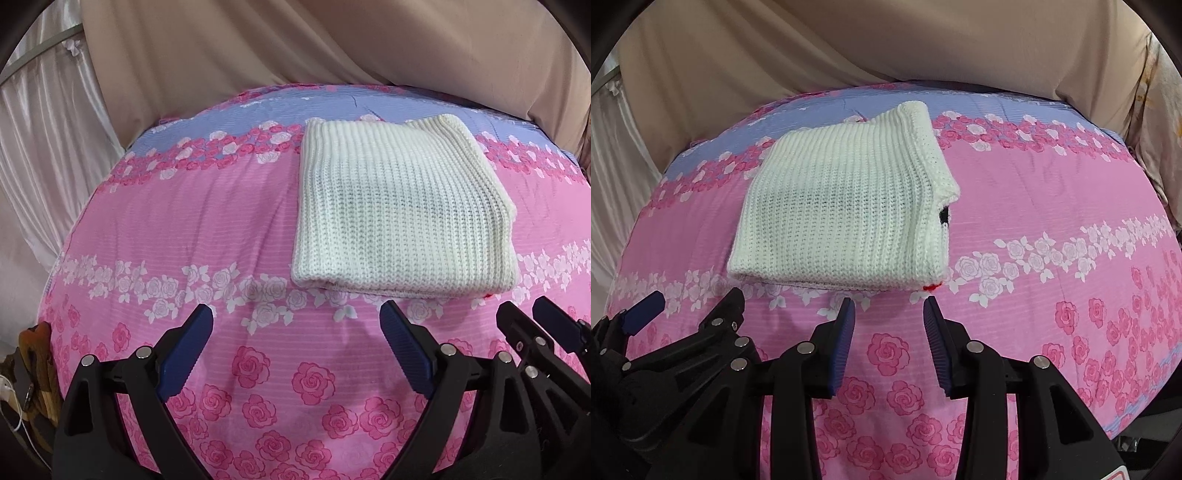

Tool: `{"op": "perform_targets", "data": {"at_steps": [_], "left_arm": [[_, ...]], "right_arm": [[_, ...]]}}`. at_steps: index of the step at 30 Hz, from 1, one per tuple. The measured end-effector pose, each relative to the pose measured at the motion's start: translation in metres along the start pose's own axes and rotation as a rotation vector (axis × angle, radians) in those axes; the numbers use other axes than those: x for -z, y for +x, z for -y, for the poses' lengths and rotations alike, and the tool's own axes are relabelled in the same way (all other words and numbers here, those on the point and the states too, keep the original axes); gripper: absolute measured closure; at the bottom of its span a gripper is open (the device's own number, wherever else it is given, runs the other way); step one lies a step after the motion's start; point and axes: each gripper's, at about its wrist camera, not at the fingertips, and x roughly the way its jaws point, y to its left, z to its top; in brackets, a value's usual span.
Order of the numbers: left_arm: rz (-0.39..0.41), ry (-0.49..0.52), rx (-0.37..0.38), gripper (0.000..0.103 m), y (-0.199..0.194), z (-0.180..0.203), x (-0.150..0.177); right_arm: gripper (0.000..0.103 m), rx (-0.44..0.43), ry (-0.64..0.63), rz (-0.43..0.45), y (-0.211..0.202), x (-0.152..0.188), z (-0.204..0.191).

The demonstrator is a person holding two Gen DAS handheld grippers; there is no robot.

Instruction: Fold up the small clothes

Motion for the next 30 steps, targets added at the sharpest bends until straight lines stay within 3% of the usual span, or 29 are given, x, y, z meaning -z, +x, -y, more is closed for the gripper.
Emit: {"op": "perform_targets", "data": {"at_steps": [30], "left_arm": [[-0.087, 0.000, -0.013, 0.014, 0.024, 0.007, -0.008]], "right_arm": [[0.063, -0.009, -0.007, -0.059, 0.021, -0.010, 0.003]]}}
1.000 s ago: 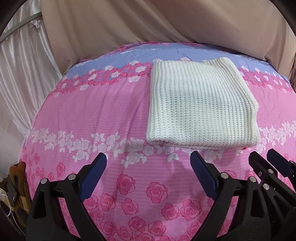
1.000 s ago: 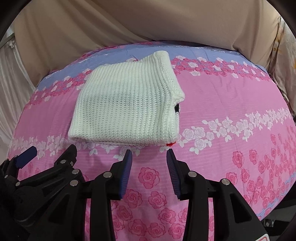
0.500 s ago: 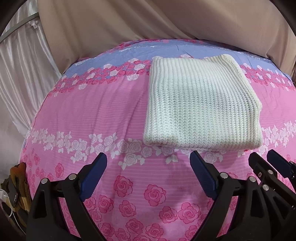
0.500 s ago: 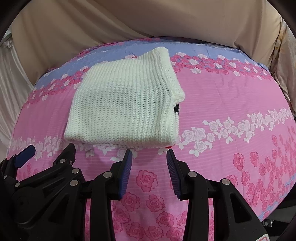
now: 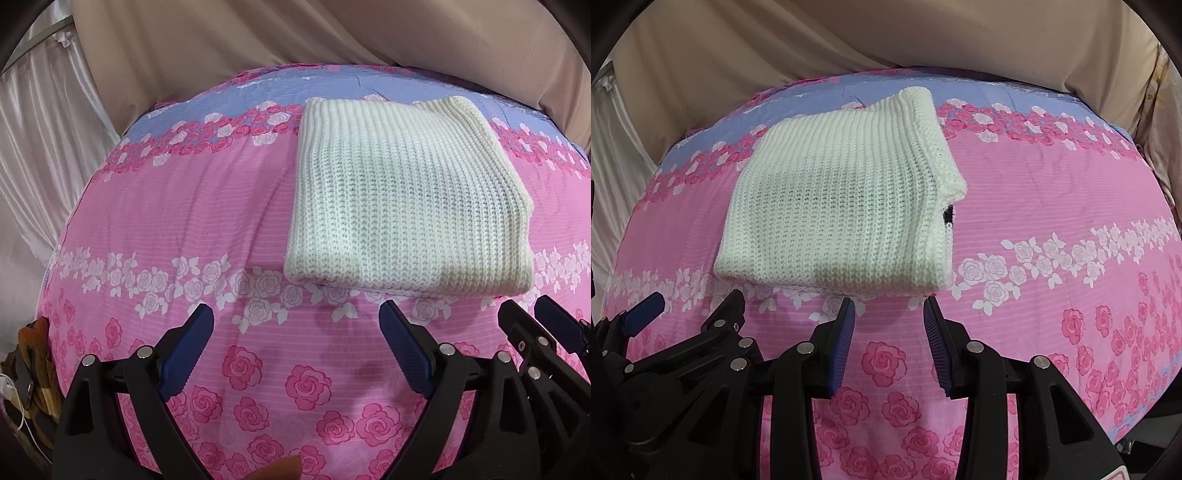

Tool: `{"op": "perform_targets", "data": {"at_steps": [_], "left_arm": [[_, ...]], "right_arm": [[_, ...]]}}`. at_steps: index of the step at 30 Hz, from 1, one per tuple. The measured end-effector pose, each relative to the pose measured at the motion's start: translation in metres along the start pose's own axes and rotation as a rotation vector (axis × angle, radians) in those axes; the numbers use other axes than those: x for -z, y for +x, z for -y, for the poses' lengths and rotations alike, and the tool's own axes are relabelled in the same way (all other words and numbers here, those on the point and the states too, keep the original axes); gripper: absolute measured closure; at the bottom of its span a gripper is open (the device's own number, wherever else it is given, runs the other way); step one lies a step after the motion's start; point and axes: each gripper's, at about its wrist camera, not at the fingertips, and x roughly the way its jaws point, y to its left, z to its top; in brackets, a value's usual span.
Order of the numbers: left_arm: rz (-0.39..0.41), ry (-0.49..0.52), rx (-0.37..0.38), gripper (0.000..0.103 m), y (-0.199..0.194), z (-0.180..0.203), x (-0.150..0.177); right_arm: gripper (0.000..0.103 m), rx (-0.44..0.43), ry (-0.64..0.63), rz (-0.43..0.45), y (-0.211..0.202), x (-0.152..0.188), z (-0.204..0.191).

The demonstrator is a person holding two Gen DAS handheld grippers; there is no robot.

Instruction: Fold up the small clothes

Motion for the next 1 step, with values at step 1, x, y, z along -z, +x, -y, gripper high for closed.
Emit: {"op": "perform_targets", "data": {"at_steps": [1], "left_arm": [[-0.004, 0.000, 0.000, 0.014, 0.0008, 0.0001, 0.0000]], "right_arm": [[0.063, -0.001, 0.001, -0.002, 0.0007, -0.0002, 0.0000]]}}
